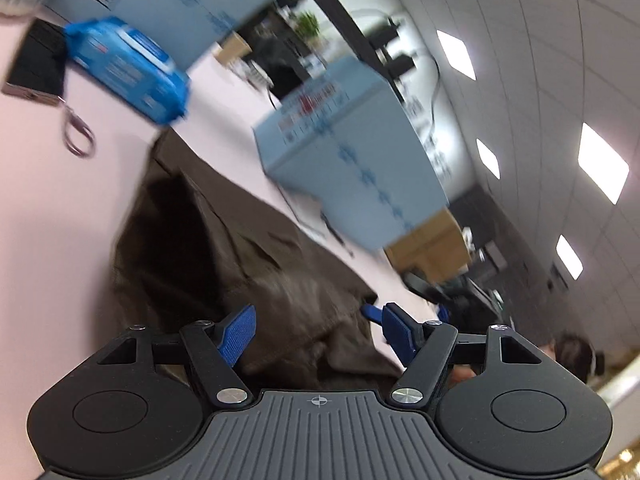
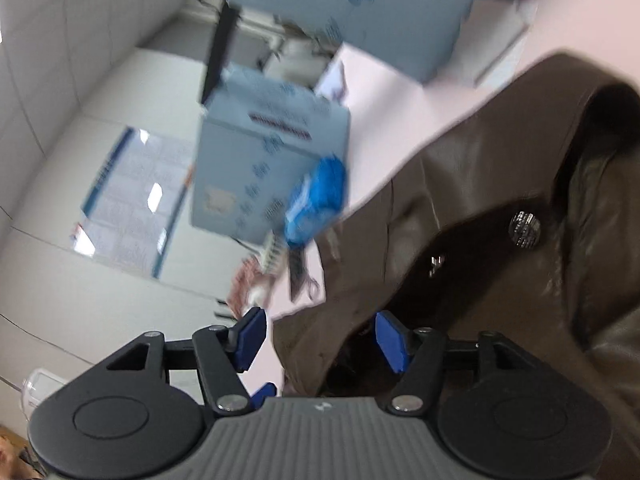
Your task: Fold clothes
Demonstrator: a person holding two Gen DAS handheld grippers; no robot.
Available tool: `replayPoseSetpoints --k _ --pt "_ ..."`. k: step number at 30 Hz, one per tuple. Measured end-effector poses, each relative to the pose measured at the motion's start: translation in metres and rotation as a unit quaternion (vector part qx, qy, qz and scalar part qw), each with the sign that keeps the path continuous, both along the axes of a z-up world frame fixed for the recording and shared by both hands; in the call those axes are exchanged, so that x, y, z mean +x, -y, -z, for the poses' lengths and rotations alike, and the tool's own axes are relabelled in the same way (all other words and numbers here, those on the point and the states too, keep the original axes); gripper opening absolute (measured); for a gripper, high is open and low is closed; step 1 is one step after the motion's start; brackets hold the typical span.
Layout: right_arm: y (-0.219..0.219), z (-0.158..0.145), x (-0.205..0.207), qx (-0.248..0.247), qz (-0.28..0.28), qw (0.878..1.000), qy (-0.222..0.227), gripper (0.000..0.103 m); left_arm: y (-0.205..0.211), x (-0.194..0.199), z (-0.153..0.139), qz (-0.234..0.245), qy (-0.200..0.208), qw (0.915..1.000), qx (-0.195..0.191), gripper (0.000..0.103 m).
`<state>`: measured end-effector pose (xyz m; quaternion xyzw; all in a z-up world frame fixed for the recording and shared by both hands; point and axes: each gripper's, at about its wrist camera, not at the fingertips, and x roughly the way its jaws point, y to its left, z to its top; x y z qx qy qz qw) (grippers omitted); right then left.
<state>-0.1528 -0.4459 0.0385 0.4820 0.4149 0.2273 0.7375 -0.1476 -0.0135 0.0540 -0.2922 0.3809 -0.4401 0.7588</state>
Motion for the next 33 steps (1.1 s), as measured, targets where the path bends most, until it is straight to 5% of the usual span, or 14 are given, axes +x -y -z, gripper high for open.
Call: replayPoseSetpoints --k 8,13,17,21,27,33 --pt "0.015 -0.029 0.060 0.005 0.121 0.991 0.064 0.064 0.012 0.079 -0.008 -0.135 0.002 0.9906 -0.023 0.070" --pt "0.018 -0.046 0.008 -0.081 0.080 0.989 0.092 0.065 -0.021 0.046 -0.020 -0.123 0.080 0.9885 0.035 0.072" --pt "0.003 -0.037 -0.084 -0.055 0.027 0.988 0.138 0.065 -0.045 0.014 -0.010 -0.094 0.095 0.9893 0.058 0.074" --pt "-0.015 -0.017 -0.141 -0.008 0.023 0.989 0.147 0.065 -0.048 0.000 0.006 -0.075 0.068 0.9924 0.069 0.074" --pt "-0.046 0.006 -0.118 0.031 0.007 0.990 0.135 0.064 -0.037 0.001 0.014 -0.058 0.047 0.9944 0.074 0.075" --pt "-0.110 -0.005 -0.064 -0.115 -0.058 0.985 0.114 0.052 -0.046 0.005 0.030 -0.072 0.011 0.9943 0.078 0.075"
